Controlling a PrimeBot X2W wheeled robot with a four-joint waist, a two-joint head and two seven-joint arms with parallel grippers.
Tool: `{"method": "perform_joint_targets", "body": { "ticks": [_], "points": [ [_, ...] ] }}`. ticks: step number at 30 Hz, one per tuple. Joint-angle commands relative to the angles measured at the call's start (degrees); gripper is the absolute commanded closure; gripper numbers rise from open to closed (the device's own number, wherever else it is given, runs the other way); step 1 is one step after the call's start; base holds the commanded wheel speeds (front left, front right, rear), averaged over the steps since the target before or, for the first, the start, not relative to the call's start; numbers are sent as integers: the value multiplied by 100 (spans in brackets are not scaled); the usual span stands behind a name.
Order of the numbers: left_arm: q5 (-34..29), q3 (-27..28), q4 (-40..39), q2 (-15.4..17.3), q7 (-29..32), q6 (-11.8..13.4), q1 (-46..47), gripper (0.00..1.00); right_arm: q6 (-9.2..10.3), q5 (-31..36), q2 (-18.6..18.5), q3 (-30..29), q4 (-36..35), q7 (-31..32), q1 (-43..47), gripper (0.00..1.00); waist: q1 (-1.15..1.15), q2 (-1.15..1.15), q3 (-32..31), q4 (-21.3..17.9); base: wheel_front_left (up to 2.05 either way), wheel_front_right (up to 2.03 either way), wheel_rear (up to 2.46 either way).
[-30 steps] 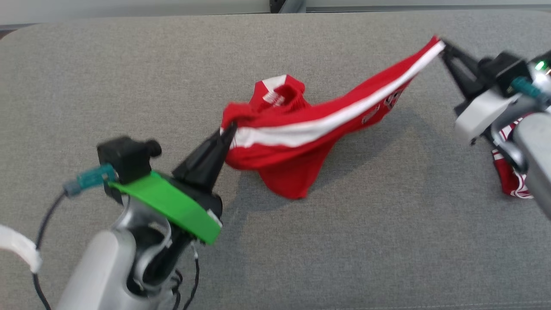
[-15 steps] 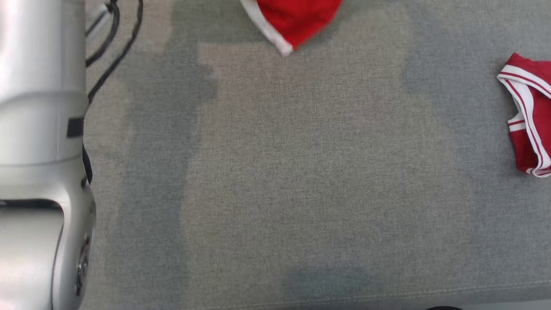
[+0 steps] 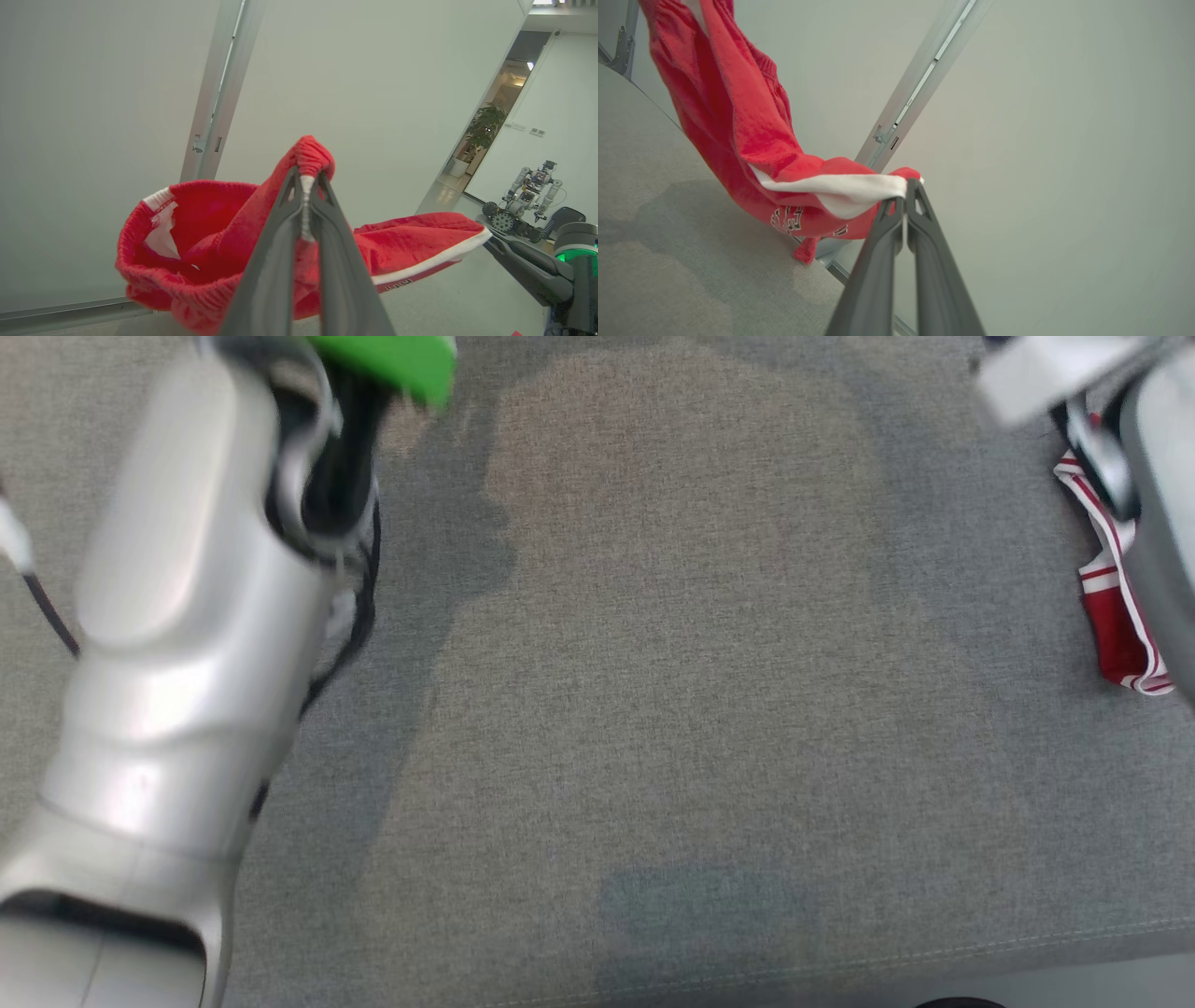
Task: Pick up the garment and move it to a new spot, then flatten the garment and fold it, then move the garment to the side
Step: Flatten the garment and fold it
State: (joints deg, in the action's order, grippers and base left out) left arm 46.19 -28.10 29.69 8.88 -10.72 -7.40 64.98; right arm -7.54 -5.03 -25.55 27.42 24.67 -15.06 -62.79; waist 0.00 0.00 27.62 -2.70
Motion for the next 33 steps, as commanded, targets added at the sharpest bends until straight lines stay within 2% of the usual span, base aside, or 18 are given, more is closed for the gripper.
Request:
{"method": "perform_joint_targets", "body": {
  "ticks": [1,3,5,8,10,13,18,20,22,25,29,33],
  "points": [
    [-50,-119,-23,287,-93,-7,-459,100,10,-18,-83,19,-93,-9,532,100,0,0,-210,115,0,0,0],
    [44,-523,-311,612,-290,-3,-1443,100,10,-201,-209,-88,-604,-11,1771,100,0,0,-435,123,0,0,0],
    [239,-638,-572,805,-391,-4,-2368,100,13,-328,-344,-241,-1015,-15,2833,100,0,0,-643,113,0,0,0],
    [469,-452,-913,984,-447,-4,-3679,100,12,-410,-407,-363,-1503,-13,4248,100,0,0,-898,134,0,0,0],
    [343,-301,-1256,1035,-451,60,-4362,100,11,-512,-431,-400,-1729,-13,4954,100,0,0,-1033,162,0,0,0],
    [185,-140,-1690,919,-448,303,-5335,100,12,-546,-576,-534,-1839,-13,5722,100,0,0,-1205,222,0,0,0],
    [93,137,-2230,714,-451,943,-6744,100,13,-605,-787,-551,-1917,-4,6854,100,0,0,-1442,325,0,0,0],
    [178,137,-2445,628,-452,1038,-7161,100,13,-745,-876,-618,-2099,45,7235,100,0,0,-1455,417,0,0,0],
    [250,163,-2707,566,-452,1120,-7388,100,13,-818,-981,-797,-2427,128,7375,100,0,0,-1374,468,0,0,0],
    [273,181,-3124,510,-355,1273,-7315,100,12,-933,-1180,-920,-3030,408,7123,100,0,0,-1191,540,0,0,0],
    [363,210,-3805,433,109,1468,-6754,100,12,-1210,-1731,-692,-3679,1145,6026,100,0,0,-709,701,0,0,0],
    [607,231,-4177,253,700,1626,-5913,100,10,-1677,-2341,-70,-3593,1753,4611,100,0,0,-359,1118,0,0,0]
  ]
}}
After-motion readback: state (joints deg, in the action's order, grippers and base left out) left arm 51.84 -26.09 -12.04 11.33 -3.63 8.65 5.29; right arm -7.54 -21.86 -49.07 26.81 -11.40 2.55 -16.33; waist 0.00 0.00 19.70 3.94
